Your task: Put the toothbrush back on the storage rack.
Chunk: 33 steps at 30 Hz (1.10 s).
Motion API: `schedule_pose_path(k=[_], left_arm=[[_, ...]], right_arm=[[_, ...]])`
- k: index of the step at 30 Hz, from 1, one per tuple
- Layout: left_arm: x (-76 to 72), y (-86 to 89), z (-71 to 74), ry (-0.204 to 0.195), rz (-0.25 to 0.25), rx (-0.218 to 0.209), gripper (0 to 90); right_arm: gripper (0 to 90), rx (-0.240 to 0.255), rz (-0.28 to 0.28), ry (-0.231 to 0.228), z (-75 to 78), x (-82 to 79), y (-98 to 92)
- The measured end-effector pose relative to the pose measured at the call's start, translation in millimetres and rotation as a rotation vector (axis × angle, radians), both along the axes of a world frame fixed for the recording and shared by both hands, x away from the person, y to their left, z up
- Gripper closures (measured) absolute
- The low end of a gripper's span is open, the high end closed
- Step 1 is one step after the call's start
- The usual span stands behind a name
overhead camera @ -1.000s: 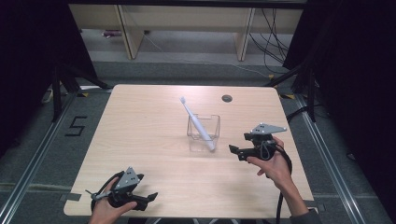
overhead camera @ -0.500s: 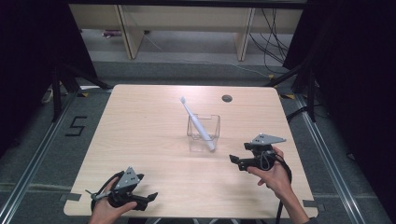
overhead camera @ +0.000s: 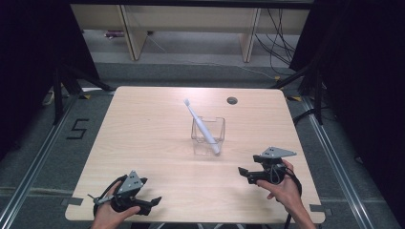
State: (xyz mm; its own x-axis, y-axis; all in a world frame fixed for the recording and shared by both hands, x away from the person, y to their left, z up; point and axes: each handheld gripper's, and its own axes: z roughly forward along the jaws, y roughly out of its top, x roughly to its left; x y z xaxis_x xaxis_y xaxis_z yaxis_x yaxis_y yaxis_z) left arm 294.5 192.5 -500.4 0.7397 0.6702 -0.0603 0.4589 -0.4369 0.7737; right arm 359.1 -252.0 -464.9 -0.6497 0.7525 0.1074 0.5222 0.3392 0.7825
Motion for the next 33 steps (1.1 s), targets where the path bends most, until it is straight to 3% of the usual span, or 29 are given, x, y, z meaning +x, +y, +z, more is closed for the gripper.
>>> schedule_pose_path(k=[2,6,9,10,11,12,13,14,15,16,19,22,25,26,27,28,29,30,32,33], left_arm=[[0.1,0.1,-0.2,0.001,0.000,0.000,14.8],[-0.1,0.2,-0.1,-0.001,0.002,-0.001,14.8],[0.0,0.1,-0.1,0.000,0.003,-0.003,14.8],[0.0,0.1,-0.1,0.000,0.000,-0.001,14.8],[0.0,0.1,-0.1,-0.001,0.000,-0.001,14.8],[0.0,0.0,-0.1,-0.002,0.000,-0.002,14.8],[-0.1,0.1,-0.1,-0.002,0.000,-0.001,14.8],[0.0,0.2,0.0,-0.001,0.000,-0.002,14.8],[0.0,0.2,0.0,-0.001,0.001,-0.001,14.8],[-0.1,0.3,0.0,-0.002,0.000,-0.001,14.7],[0.0,0.2,0.0,0.000,-0.003,-0.002,14.8],[0.0,0.0,-0.1,-0.002,-0.001,-0.003,14.7],[-0.1,0.1,-0.1,-0.002,0.000,-0.001,14.7],[-0.1,0.1,-0.1,-0.002,0.000,-0.001,14.8],[-0.2,0.3,0.1,-0.001,-0.003,0.000,14.8],[-0.2,0.3,0.1,-0.001,-0.003,0.000,14.8],[0.3,1.4,0.5,-0.006,-0.005,0.018,14.8],[-0.2,0.4,-0.1,-0.003,-0.001,-0.001,14.8],[-0.2,0.4,0.0,-0.002,0.000,0.001,14.8],[-0.3,0.3,0.1,-0.003,-0.001,0.000,14.8]], right_arm=[[20.4,0.008,-0.016,0.022,-0.3,-3.6,0.1],[20.3,0.000,-0.013,0.003,-2.8,-6.0,-1.6],[20.3,0.009,-0.015,0.021,-4.1,-9.8,-1.5],[20.3,-0.005,-0.009,0.003,-4.4,-9.6,-3.0],[20.3,0.007,-0.012,0.026,-4.6,-11.6,-2.5],[20.3,0.002,-0.004,0.005,-5.4,-11.1,-3.7],[20.3,0.017,-0.018,0.023,-5.9,-13.4,-2.9],[20.3,0.015,-0.006,0.011,-7.0,-13.0,-4.1],[20.2,0.013,-0.025,0.043,-6.2,-16.2,-4.0],[20.2,0.007,0.001,0.016,-8.0,-14.4,-5.6],[20.1,0.025,-0.019,0.045,-10.1,-19.5,-4.8],[20.1,-0.005,-0.003,0.018,-10.8,-20.3,-7.9],[19.9,-0.007,-0.010,0.028,-11.3,-23.3,-8.7],[19.9,0.013,-0.009,0.028,-13.0,-23.9,-8.1],[19.8,-0.014,-0.005,0.021,-12.0,-24.3,-10.3],[19.6,-0.002,-0.011,0.034,-12.5,-26.0,-9.8],[19.6,-0.010,-0.007,0.016,-13.1,-25.8,-11.1],[19.5,-0.003,-0.016,0.039,-13.0,-28.0,-11.0],[19.4,-0.019,-0.011,0.020,-13.3,-27.8,-13.0],[19.2,0.011,-0.014,0.050,-15.4,-30.3,-12.3]])
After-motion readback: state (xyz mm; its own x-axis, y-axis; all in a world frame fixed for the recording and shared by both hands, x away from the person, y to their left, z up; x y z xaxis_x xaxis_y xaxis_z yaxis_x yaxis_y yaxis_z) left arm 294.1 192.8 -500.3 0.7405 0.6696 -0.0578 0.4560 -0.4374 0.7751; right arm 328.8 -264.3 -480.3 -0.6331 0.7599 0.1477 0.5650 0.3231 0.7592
